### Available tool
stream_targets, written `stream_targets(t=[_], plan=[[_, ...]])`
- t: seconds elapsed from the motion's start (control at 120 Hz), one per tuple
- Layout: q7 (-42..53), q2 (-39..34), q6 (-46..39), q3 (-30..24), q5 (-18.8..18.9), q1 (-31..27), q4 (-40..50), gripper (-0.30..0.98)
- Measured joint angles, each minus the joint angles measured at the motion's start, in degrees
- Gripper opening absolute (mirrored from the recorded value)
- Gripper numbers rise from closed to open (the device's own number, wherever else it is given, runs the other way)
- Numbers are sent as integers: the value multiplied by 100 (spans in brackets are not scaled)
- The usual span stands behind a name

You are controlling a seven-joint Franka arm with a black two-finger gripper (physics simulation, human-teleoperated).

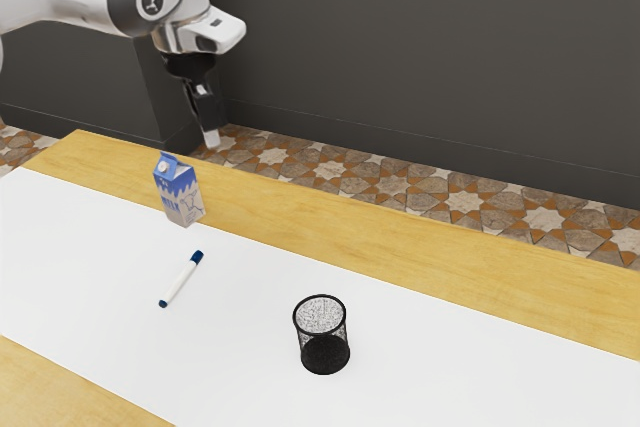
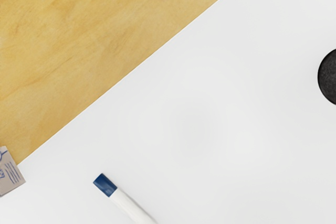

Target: Put the marker into the pen holder.

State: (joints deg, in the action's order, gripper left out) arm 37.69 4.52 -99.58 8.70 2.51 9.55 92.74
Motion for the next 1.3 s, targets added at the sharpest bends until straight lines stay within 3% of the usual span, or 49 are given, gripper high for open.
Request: stream_targets(t=[0.2, 0.267, 0.383, 0.592, 0.8, 1.008, 1.3], plan=[[73, -3, -10, 4, 39, -57, 12, 69], [1, -102, -45, 27, -28, -54, 380, 69], [-345, -146, -438, 79, -118, -261, 1201, 69], [-928, -119, -1223, 177, 201, -451, 1737, 69], [-1717, 169, -2012, 398, 271, -451, 2018, 69], [-2589, 740, -2363, 474, 51, -653, 2010, 42], [-3341, 1690, -2674, 448, -161, -716, 1717, 30]])
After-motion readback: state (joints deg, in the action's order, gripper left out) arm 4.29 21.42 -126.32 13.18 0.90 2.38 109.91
